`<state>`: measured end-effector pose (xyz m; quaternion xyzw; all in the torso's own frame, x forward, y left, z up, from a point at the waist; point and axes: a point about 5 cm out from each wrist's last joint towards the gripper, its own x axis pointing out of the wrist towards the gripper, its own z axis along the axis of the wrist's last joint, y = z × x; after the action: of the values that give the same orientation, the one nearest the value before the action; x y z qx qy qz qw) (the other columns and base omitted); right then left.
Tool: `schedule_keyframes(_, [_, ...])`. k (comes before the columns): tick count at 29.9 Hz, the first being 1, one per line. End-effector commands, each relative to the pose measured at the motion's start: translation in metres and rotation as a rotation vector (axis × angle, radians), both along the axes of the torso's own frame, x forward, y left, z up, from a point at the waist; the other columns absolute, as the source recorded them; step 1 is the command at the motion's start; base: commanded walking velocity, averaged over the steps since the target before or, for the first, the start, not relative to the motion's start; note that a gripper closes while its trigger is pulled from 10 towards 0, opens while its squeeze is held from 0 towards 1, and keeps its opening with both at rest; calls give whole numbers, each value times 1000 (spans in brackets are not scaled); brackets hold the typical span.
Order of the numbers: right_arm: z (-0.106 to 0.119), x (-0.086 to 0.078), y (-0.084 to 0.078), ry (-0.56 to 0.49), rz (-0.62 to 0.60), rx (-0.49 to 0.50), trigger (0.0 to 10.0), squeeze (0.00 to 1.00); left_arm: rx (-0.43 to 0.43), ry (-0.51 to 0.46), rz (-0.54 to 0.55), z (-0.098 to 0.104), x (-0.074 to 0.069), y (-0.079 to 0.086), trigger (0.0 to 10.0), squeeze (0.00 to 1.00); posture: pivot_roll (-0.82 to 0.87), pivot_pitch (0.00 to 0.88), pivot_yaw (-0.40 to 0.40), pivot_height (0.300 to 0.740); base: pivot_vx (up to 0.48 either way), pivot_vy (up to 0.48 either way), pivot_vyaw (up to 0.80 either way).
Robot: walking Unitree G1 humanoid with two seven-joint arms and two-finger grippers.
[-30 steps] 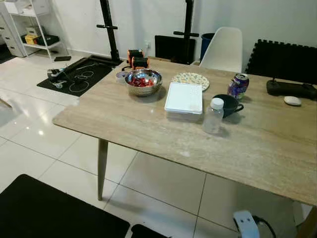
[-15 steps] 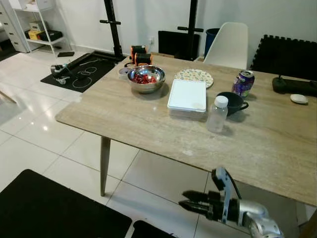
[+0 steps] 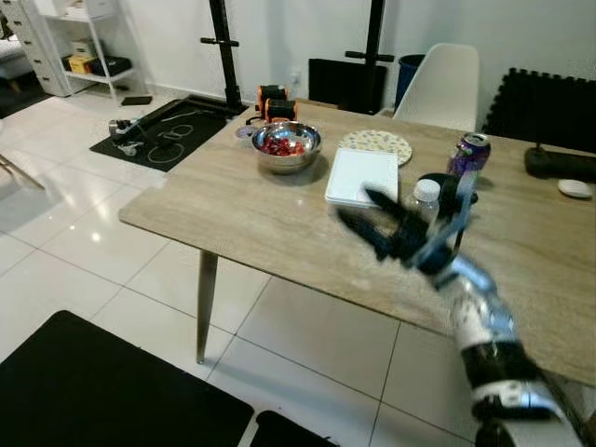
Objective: Restocking fridge
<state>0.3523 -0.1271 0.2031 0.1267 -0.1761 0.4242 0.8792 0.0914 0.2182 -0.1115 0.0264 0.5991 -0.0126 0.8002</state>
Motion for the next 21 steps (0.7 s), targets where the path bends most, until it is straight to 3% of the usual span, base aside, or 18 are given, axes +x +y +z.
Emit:
schedule_keyframes(1, [-3, 5, -1, 21, -52, -32, 10000, 1000, 13, 14, -11, 0, -4, 5, 10000, 0, -44, 0, -26, 740, 0, 0, 0])
schedule_keyframes(4, [19, 28, -8, 0, -276, -104, 10000, 1000, 8, 16, -11, 0, -4, 3, 10000, 0, -43, 0, -27, 740, 0, 0, 0])
schedule_keyframes(6, [22, 32, -11, 2, -329, -127, 10000, 1000, 7, 16, -12, 0, -4, 2, 10000, 0, -42, 0, -27, 740, 0, 0, 0])
schedule_keyframes(7, [23, 39, -15, 27, -411, -190, 10000, 835, 7, 16, -12, 0, -4, 2, 10000, 0, -40, 0, -27, 740, 0, 0, 0])
schedule_keyframes(8, [22, 44, -20, 51, -478, -247, 10000, 373, 7, 15, -12, 0, -4, 2, 10000, 0, -40, 0, -25, 740, 0, 0, 0])
schedule_keyframes(9, [22, 44, -20, 51, -478, -247, 10000, 373, 7, 15, -12, 0, -4, 2, 10000, 0, -40, 0, -25, 740, 0, 0, 0])
schedule_keyframes(10, [22, 47, -25, 70, -533, -287, 10000, 0, 8, 15, -12, 0, -4, 3, 10000, 0, -40, 0, -25, 740, 0, 0, 0])
schedule_keyframes(13, [17, 54, -36, 139, -656, -343, 10000, 0, 11, 14, -13, 0, -3, 5, 10000, 0, -41, 0, -26, 740, 0, 0, 0])
schedule_keyframes(21, [-5, 57, -34, 266, -711, -382, 10000, 0, 14, 14, -14, 1, -5, 9, 10000, 0, -36, 0, -23, 740, 0, 0, 0])
